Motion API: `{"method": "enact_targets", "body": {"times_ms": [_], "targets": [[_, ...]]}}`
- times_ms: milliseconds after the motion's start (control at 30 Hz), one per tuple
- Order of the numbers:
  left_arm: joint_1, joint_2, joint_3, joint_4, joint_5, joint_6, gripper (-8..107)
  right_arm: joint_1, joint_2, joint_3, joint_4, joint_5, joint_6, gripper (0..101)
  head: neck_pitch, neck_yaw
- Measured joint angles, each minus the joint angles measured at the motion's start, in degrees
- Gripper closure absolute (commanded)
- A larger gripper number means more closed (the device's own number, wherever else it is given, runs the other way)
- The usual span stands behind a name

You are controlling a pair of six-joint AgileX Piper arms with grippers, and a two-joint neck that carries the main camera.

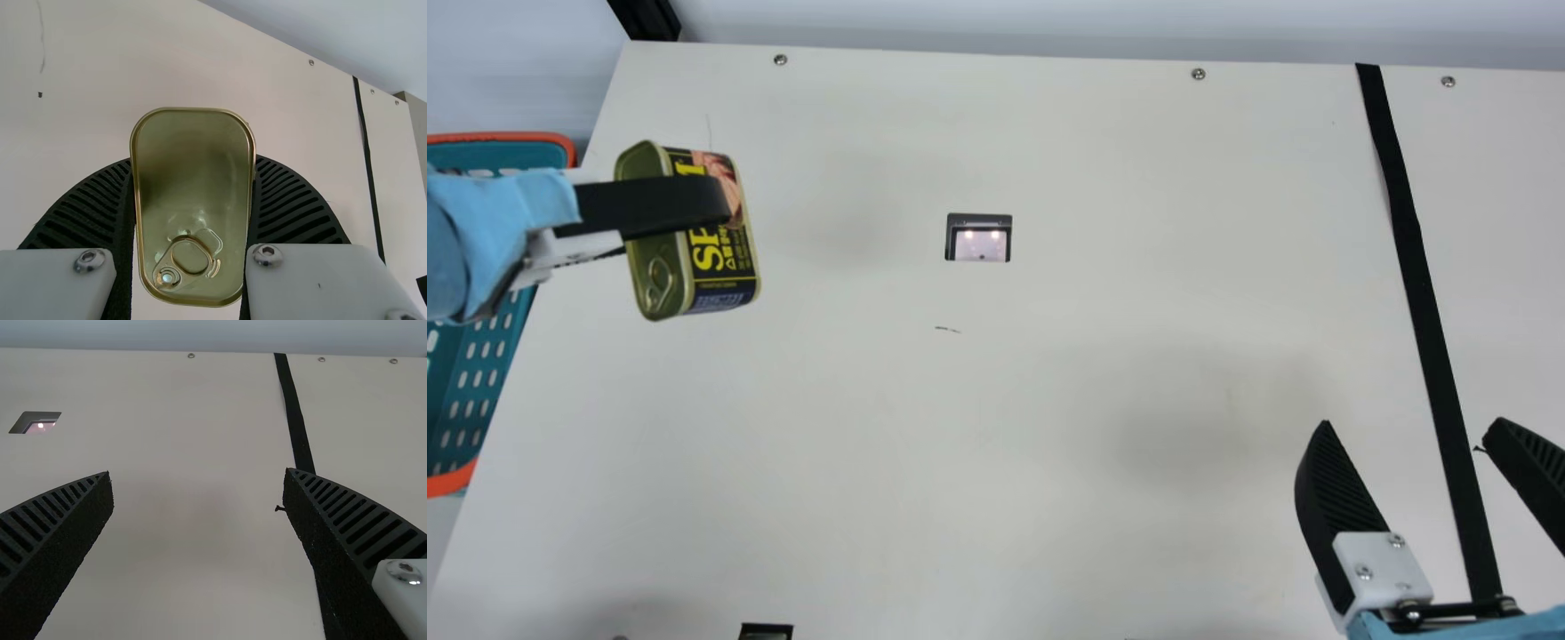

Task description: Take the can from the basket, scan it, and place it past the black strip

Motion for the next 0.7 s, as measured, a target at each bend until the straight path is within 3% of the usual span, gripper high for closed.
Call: {"method": "enact_targets", "body": {"times_ms": [333, 700], "targets": [[-0.6, 1.3, -1.8, 2.3, 0.7, 0.8, 89, 0.0, 0.0, 0.0, 0.0, 0.0, 0.0, 0, 0.0, 0.0], [-3.1, 5.9, -9.2, 7.9, 7.7, 4.7, 89, 0.0, 0.0, 0.0, 0.0, 0.0, 0.0, 0, 0.0, 0.0]]}}
